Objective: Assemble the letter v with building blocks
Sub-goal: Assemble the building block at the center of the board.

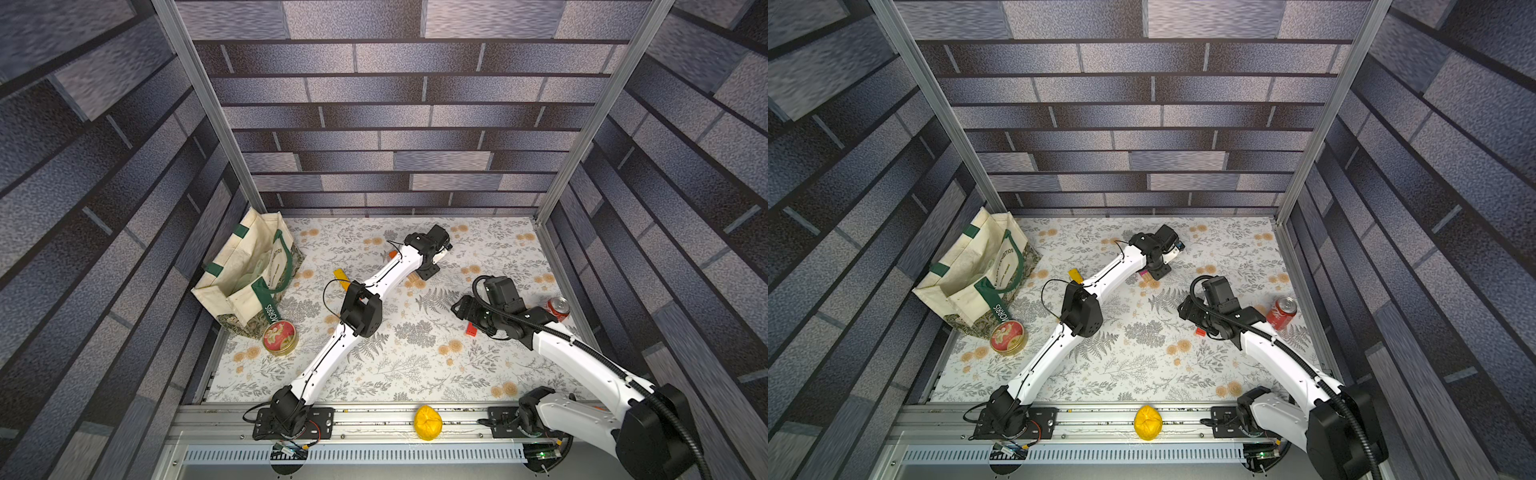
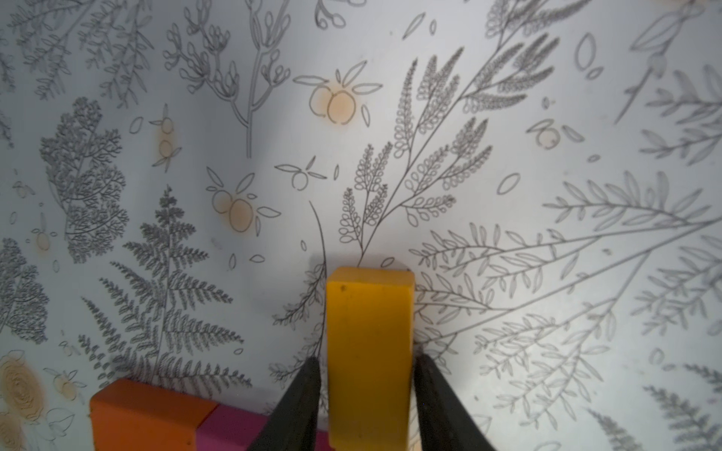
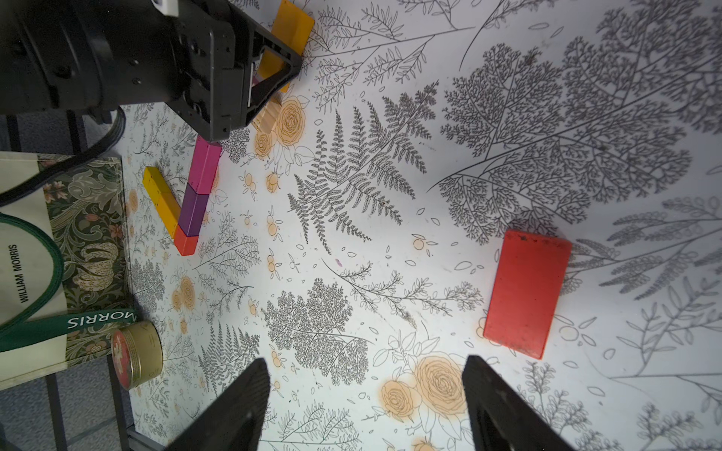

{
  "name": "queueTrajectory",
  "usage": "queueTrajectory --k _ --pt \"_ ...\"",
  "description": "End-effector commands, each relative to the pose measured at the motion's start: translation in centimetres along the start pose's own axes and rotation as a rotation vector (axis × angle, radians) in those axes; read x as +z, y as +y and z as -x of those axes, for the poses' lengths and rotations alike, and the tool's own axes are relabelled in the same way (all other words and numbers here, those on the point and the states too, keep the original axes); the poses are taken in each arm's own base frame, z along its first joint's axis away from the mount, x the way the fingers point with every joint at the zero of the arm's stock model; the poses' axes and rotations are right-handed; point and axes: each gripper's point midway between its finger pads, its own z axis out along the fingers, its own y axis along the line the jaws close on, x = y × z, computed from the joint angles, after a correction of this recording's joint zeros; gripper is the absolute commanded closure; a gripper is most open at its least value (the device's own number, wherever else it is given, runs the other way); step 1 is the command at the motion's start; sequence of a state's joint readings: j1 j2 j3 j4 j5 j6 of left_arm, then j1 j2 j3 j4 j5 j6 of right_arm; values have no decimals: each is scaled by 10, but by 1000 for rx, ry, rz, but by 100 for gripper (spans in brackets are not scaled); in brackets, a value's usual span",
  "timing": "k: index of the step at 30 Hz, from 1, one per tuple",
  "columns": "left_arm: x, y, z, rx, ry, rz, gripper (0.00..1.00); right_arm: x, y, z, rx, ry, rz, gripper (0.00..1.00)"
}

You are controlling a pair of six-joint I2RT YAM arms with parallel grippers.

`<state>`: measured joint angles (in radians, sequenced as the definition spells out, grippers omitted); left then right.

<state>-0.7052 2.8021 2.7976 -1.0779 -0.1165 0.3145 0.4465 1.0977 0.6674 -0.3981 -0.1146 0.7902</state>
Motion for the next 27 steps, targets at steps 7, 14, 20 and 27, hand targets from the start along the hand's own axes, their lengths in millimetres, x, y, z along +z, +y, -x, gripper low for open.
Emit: queueTrajectory --k 7,14,20,27 --pt "9 -3 -11 23 50 22 36 2 -4 -3 18 10 1 20" --pt "-9 5 4 8 -2 56 14 -1 -3 -2 15 0 3 20" --pt "-46 10 33 -21 -114 67 4 -10 -2 -1 2 -11 -5 20" --pt "-113 18 64 -104 -254 75 0 -32 6 9 -27 -62 2 19"
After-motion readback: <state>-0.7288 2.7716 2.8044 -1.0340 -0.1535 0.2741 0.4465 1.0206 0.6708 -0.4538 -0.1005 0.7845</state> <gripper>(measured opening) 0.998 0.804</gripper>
